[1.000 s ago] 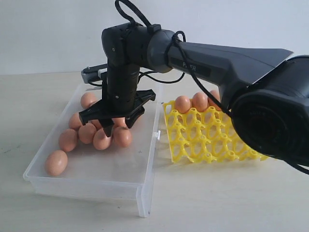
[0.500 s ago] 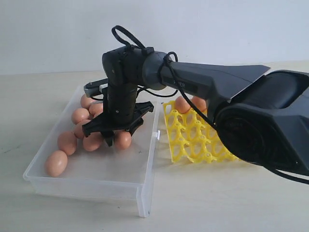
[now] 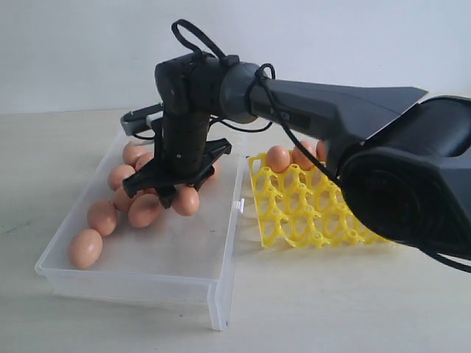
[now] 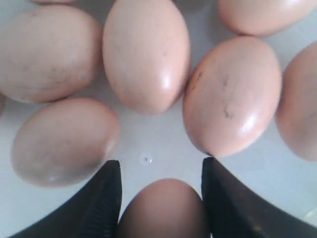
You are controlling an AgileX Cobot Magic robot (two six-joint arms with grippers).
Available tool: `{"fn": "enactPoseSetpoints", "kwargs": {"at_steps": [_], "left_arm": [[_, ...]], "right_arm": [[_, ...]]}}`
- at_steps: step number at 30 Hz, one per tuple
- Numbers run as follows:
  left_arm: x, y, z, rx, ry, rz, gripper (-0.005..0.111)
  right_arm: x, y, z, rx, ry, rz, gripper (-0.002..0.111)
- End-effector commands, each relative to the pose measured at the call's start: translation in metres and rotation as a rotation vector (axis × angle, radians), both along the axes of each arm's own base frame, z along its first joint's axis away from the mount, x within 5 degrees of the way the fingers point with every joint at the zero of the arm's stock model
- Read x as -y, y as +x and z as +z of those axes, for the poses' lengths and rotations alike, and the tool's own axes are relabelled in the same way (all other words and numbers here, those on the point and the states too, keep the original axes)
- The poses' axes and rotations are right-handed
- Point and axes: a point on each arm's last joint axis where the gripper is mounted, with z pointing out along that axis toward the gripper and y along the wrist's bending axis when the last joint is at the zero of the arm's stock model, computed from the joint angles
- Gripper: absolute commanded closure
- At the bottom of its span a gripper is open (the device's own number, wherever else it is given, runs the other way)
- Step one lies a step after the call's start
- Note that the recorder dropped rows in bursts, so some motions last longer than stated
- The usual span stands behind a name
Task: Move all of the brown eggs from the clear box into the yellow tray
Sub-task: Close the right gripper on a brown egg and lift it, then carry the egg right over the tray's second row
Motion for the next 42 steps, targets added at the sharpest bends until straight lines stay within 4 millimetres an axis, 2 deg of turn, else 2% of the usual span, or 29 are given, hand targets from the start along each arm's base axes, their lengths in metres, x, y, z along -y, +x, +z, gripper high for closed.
{"fn": "enactPoseSetpoints", "kwargs": {"at_steps": [1, 2, 10, 18, 22, 26, 29, 32, 36, 39, 42], "left_arm": [[0.0, 0.0, 0.002, 0.019, -0.001, 0.003, 0.107], [0.0, 0.0, 0.002, 0.019, -0.001, 0.003, 0.107], [0.0, 0.0, 0.002, 0.019, -0.001, 0.003, 0.107], [0.0, 0.0, 0.002, 0.019, -0.001, 0.003, 0.107], [0.0, 0.0, 0.002, 0.019, -0.001, 0.003, 0.107], [0.0, 0.0, 0.002, 0.019, -0.001, 0.003, 0.107], [0.0, 0.0, 0.002, 0.019, -0.001, 0.003, 0.107], [0.0, 0.0, 0.002, 0.019, -0.001, 0.003, 0.107], [0.0, 0.0, 0.002, 0.019, -0.001, 0.003, 0.107], [0.0, 0.0, 0.002, 0.019, -0.001, 0.003, 0.107], [0.0, 0.0, 0.002, 0.019, -0.001, 0.003, 0.107]], "right_arm": [[0.002, -0.005, 0.062, 0.143, 0.041, 0.045, 0.108], [0.002, -0.011, 0.085, 0.183, 0.064, 0.066, 0.108], [0.001, -0.055, 0.185, 0.362, 0.176, 0.223, 0.108], [0.014, -0.091, 0.256, 0.526, 0.266, 0.279, 0.108], [0.023, -0.102, 0.276, 0.574, 0.293, 0.3, 0.108], [0.027, -0.107, 0.263, 0.607, 0.333, 0.305, 0.108], [0.036, -0.115, 0.238, 0.655, 0.419, 0.291, 0.108], [0.053, -0.129, 0.213, 0.709, 0.543, 0.238, 0.108], [0.096, -0.141, 0.175, 0.805, 0.659, 0.095, 0.108], [0.138, -0.142, 0.144, 0.891, 0.682, -0.053, 0.108], [0.171, -0.136, 0.12, 0.887, 0.654, -0.221, 0.108]]}}
